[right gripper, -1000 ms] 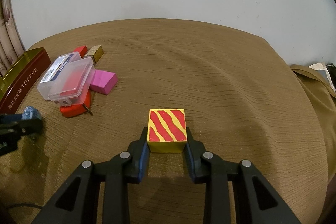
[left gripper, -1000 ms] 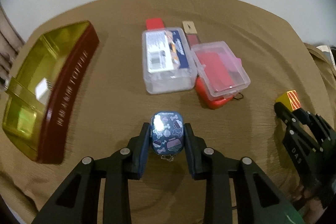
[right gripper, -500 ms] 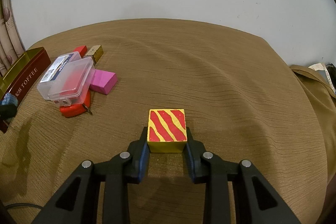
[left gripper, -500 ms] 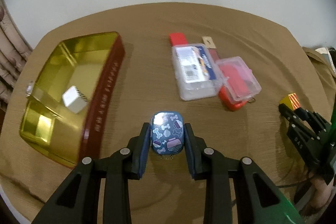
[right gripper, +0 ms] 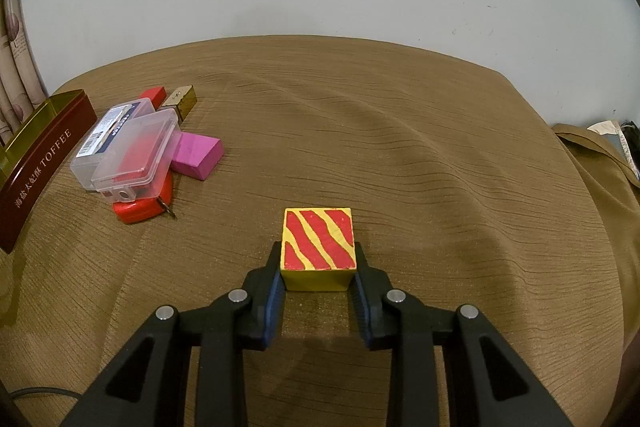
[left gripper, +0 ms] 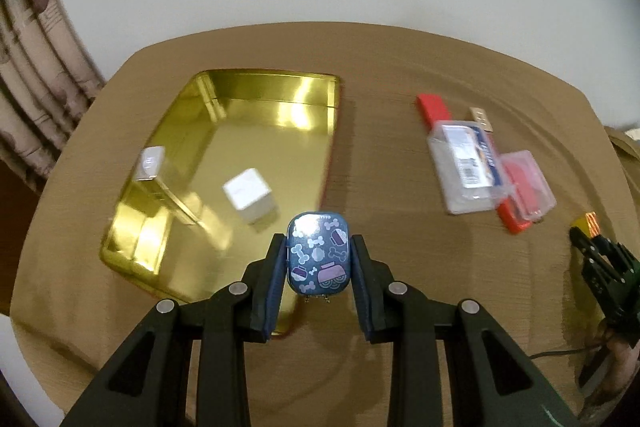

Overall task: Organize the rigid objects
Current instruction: 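Carry the blue keychain case into the gold tin and open the left gripper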

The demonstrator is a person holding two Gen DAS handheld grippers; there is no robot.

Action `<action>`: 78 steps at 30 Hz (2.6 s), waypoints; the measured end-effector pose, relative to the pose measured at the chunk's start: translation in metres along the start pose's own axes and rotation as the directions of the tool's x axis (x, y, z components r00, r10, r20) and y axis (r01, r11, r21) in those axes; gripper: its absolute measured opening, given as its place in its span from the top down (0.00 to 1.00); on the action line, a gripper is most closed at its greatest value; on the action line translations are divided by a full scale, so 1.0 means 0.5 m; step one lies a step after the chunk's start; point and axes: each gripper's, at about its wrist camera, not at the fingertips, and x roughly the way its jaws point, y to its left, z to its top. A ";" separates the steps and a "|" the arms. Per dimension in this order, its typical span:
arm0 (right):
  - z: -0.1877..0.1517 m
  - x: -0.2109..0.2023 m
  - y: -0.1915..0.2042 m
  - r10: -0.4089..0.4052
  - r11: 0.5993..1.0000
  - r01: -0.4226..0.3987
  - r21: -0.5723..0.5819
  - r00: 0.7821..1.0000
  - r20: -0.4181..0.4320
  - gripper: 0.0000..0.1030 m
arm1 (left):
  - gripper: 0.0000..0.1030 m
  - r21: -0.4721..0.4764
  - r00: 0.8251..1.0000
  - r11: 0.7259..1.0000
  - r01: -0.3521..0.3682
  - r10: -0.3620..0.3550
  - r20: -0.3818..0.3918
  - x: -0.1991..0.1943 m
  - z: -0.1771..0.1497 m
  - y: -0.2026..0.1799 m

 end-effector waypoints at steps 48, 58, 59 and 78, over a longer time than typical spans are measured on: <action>0.000 0.000 0.001 -0.008 1.000 0.008 -0.001 1.000 -0.003 0.70 | 0.73 -0.179 0.988 0.972 -0.150 0.139 -0.073 0.125 0.033 0.215; 0.000 0.000 -0.003 -0.010 1.000 0.010 -0.004 1.000 -0.003 0.70 | 0.73 -0.186 0.984 0.969 -0.164 0.148 -0.098 0.148 0.040 0.232; 0.000 0.000 0.000 -0.011 1.000 0.011 -0.005 1.000 -0.003 0.70 | 0.73 -0.188 0.983 0.968 -0.166 0.148 -0.106 0.150 0.040 0.231; 0.001 0.001 0.001 -0.016 1.000 0.016 -0.008 1.000 -0.004 0.70 | 0.47 -0.131 0.981 0.974 -0.185 0.175 -0.082 0.104 0.022 0.207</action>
